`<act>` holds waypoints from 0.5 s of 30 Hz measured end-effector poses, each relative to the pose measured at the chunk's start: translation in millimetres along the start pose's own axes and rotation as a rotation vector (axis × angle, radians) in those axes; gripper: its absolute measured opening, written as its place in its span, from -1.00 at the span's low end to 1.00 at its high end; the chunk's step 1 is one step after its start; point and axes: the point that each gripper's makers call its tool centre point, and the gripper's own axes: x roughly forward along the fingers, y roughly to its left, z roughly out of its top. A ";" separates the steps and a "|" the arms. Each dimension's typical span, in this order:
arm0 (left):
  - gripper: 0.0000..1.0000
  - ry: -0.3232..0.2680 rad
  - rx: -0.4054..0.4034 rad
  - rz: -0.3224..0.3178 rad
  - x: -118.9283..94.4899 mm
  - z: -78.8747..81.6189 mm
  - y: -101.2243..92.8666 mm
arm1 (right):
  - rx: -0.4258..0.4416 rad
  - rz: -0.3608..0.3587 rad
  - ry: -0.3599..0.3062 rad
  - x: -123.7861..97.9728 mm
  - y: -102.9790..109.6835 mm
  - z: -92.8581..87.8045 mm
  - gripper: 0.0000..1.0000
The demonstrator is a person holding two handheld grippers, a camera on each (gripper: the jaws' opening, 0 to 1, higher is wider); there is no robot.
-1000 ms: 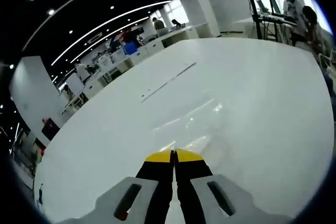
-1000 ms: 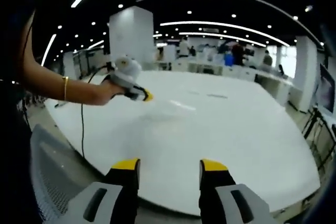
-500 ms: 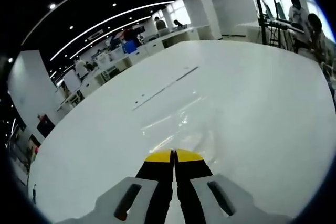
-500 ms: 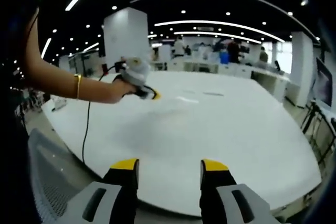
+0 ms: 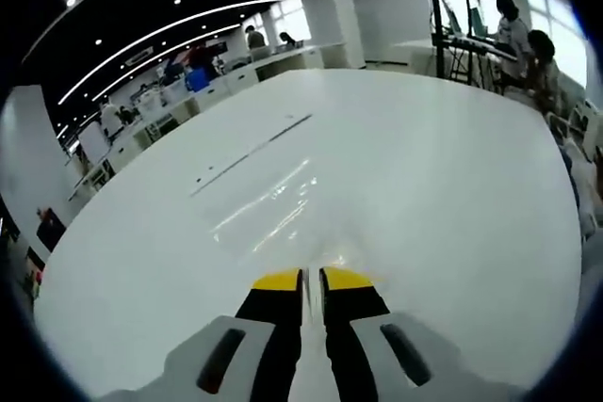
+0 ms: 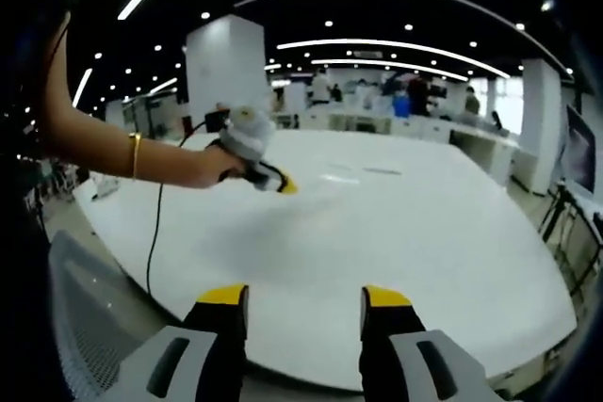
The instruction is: Open the resealable bag by pulling the two sides of the seal apart until the entire bag opening is separated and visibly accessible.
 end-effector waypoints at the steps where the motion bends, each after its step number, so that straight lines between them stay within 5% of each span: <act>1: -0.76 0.011 0.016 -0.010 -1.0 -2.6 -2.9 | -0.001 0.000 0.000 0.0 0.1 -0.1 -0.09; 15: -0.44 -0.022 0.004 -0.062 -35.4 -2.4 -13.1 | -0.008 0.007 -0.005 0.9 1.1 0.3 -0.06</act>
